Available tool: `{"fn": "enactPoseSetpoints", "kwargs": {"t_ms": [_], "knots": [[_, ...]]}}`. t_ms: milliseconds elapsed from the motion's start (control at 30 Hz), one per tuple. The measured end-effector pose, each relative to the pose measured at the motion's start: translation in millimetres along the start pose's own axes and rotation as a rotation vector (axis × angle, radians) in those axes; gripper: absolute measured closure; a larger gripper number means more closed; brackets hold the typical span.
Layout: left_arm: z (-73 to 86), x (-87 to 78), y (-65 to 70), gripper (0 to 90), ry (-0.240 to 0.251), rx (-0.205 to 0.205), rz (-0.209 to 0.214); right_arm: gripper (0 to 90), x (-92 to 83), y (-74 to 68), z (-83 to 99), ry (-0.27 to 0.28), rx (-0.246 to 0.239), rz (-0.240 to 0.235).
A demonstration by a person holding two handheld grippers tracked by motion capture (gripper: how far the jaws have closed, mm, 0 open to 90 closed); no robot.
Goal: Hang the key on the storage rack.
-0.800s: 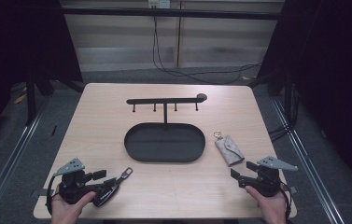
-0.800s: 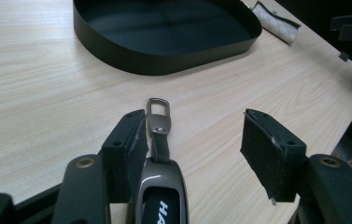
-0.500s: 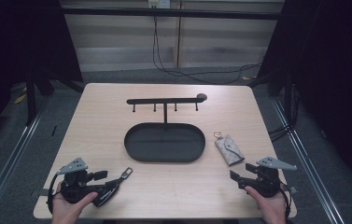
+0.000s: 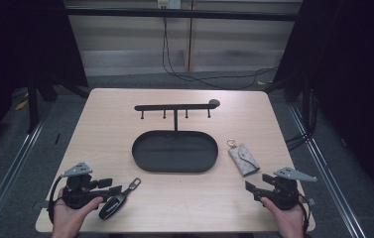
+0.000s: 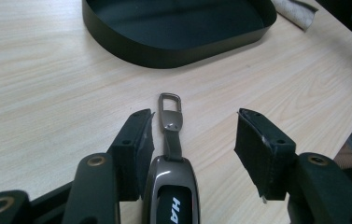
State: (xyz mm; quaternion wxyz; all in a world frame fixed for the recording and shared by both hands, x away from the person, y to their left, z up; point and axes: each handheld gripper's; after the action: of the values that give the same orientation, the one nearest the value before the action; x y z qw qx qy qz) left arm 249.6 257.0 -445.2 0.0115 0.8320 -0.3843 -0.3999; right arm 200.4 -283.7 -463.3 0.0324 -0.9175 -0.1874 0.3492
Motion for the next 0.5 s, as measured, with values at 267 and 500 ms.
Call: {"fn": "enactPoseSetpoints", "kwargs": {"t_ms": [267,500], "knots": [[-16.8,6.1,5.1,48.1,-0.1,0.037,-0.04,24.3,1.2,2.6,0.3,-0.008,0.017,-0.009],[-29.0,7.8,11.3,50.0,-0.121,0.096,-0.054,23.9,3.5,3.0,0.3,-0.024,0.022,-0.019]]}}
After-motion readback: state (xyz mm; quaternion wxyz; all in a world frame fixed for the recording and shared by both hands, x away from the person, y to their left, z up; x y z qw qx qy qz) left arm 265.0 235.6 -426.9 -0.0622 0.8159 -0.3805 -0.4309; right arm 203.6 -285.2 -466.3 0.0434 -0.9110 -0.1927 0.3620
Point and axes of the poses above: each handheld gripper's, and its own axes: x roughly forward along the jaws, z roughly out of its underside, y roughly to its right, and after that the axes turned 2 degrees about -y, right-handed
